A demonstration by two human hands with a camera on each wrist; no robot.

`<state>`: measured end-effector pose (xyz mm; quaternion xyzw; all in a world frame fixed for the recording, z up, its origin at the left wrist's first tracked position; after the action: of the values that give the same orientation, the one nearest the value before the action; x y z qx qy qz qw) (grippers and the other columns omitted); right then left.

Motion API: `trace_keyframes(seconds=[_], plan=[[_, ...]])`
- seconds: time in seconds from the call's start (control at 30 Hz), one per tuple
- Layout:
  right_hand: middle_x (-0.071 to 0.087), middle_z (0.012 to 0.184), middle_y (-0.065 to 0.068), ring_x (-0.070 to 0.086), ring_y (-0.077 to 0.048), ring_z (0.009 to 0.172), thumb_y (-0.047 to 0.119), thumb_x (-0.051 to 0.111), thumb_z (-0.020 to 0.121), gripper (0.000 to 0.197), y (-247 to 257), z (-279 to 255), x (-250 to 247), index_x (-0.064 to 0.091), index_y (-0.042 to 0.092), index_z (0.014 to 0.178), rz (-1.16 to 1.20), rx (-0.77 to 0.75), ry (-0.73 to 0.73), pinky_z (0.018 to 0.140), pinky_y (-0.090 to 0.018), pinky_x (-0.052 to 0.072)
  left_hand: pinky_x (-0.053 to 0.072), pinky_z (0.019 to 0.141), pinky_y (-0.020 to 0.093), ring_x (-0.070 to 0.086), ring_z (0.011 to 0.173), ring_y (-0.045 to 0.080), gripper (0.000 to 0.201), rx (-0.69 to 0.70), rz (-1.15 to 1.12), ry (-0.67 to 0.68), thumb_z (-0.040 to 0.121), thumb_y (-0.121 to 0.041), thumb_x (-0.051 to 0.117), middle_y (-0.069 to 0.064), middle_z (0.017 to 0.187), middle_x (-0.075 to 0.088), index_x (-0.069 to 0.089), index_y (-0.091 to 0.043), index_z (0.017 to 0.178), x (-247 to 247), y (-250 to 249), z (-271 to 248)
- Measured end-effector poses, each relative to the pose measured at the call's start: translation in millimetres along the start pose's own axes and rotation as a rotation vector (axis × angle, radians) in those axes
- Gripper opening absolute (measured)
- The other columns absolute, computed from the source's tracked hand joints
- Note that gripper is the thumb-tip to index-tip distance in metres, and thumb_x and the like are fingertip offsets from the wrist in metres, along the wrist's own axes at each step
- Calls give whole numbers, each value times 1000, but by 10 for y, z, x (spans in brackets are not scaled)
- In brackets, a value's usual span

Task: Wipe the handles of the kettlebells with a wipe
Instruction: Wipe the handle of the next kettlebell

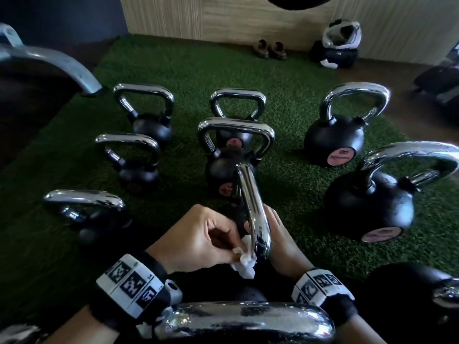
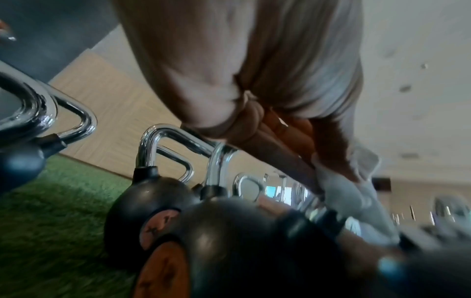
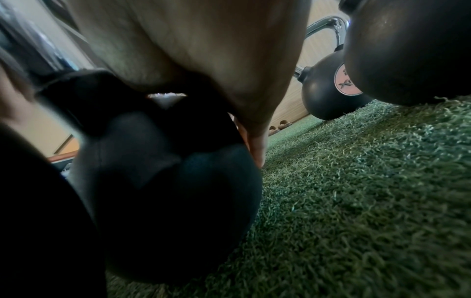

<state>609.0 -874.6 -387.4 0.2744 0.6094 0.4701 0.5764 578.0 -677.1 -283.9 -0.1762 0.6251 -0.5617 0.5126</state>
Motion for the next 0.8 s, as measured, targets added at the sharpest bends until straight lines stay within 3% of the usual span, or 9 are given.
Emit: trace_keyframes(seconds=[0.17,0.3,0.37,0.43,0.5,0.57,0.67,0.8], plan=[[48,134,15,51,-6,128,59,61,84,52,-51,13,21,47,51,134,12,-3,-20,111,-41,45,57,75,19,75,80,2,9,29,63,-53,75,-11,91,-14,83,79,83,-15,79,64,86,-61],[49,134,13,51,-3,126,86,59,73,83,-7,2,7,48,38,141,-10,1,-17,107,-25,43,59,75,26,76,82,5,9,-27,43,-111,77,-10,89,-13,84,79,84,-15,81,128,207,-108],[52,131,16,53,2,120,69,66,82,67,-7,22,-32,52,36,139,-64,19,11,104,-25,45,61,78,29,76,84,5,9,-35,41,-101,78,-12,89,-13,86,79,84,-16,84,107,215,-115],[59,122,20,56,5,107,49,65,92,42,55,71,-175,62,34,131,-227,-5,-22,99,-33,50,60,80,24,77,87,5,11,-38,24,-115,80,-14,88,-14,90,80,85,-16,90,22,189,-108],[66,113,22,61,6,101,44,63,95,29,233,90,-395,73,32,120,-280,-10,-117,97,-34,53,59,81,21,78,88,7,17,-16,-6,-206,78,-20,88,-12,92,81,84,-15,94,-127,134,-95],[73,105,17,68,-3,95,34,72,92,20,540,59,-639,79,32,110,-189,-76,-249,90,-30,55,59,83,22,78,88,9,21,20,-50,-329,75,-23,86,-8,93,81,82,-14,93,-304,52,-62],[76,100,11,72,-13,91,26,79,84,21,1101,-13,-881,82,25,104,-105,-268,-260,83,-23,55,56,79,16,76,86,7,23,22,-164,-413,74,-17,83,-3,93,81,79,-15,96,-482,-138,13],[76,106,7,73,-20,89,31,87,73,41,1603,7,-895,79,25,112,-13,-339,-37,81,-27,60,55,70,13,76,78,7,21,28,-291,-425,71,-14,81,0,83,80,74,-11,90,-553,-393,136]])
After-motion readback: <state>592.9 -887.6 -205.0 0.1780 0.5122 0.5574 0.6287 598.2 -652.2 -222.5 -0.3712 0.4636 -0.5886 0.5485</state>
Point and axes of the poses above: each hand's wrist, its own z-axis towards the middle knuckle, its own x-axis out of the palm, y = z × x, the point moved 3 cm from there along z, towards the middle knuckle
